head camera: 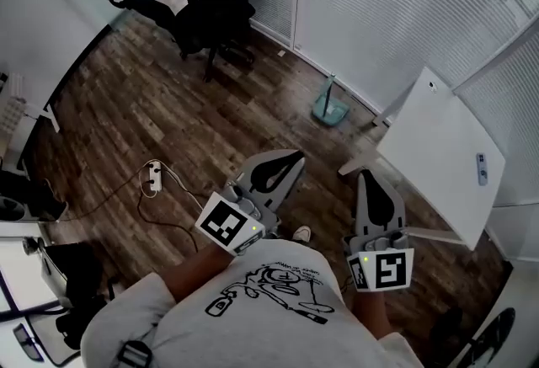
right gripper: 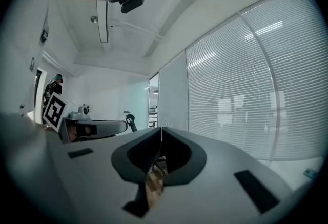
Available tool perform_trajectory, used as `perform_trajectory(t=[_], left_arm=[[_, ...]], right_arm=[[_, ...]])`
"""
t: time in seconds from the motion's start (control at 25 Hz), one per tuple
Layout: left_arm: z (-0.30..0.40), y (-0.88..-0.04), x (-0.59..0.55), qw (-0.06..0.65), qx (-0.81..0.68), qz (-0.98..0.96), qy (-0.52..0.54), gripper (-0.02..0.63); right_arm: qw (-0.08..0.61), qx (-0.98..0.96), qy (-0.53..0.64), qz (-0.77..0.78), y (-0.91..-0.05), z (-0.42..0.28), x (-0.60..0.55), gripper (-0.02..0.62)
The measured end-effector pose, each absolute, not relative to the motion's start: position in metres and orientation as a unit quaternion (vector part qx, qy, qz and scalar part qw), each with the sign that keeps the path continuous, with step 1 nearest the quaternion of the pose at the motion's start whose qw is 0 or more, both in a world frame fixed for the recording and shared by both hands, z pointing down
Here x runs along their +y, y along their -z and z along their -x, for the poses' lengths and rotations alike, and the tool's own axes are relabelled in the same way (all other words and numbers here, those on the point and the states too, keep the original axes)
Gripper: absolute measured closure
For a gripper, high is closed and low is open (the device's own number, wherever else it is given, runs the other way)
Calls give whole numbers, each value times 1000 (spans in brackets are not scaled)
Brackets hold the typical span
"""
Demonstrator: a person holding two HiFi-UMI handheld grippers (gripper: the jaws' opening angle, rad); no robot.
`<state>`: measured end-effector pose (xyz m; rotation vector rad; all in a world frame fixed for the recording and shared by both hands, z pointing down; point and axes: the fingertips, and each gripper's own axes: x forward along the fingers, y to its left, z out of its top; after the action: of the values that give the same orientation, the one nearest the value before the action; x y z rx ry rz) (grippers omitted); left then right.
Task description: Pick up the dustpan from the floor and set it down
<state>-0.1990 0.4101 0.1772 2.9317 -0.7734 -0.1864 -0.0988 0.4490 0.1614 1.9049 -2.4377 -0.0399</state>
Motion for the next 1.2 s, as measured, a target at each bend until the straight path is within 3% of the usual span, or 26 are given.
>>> perform_trajectory(t=[0.52, 1.2], left_arm=[[254, -203, 393, 74, -271, -958, 55, 604], [133, -201, 322, 71, -264, -960, 57, 604]], right_arm=[[28, -783, -8, -621, -186, 140, 433, 589], [22, -787, -8, -616, -190, 28, 360, 589]])
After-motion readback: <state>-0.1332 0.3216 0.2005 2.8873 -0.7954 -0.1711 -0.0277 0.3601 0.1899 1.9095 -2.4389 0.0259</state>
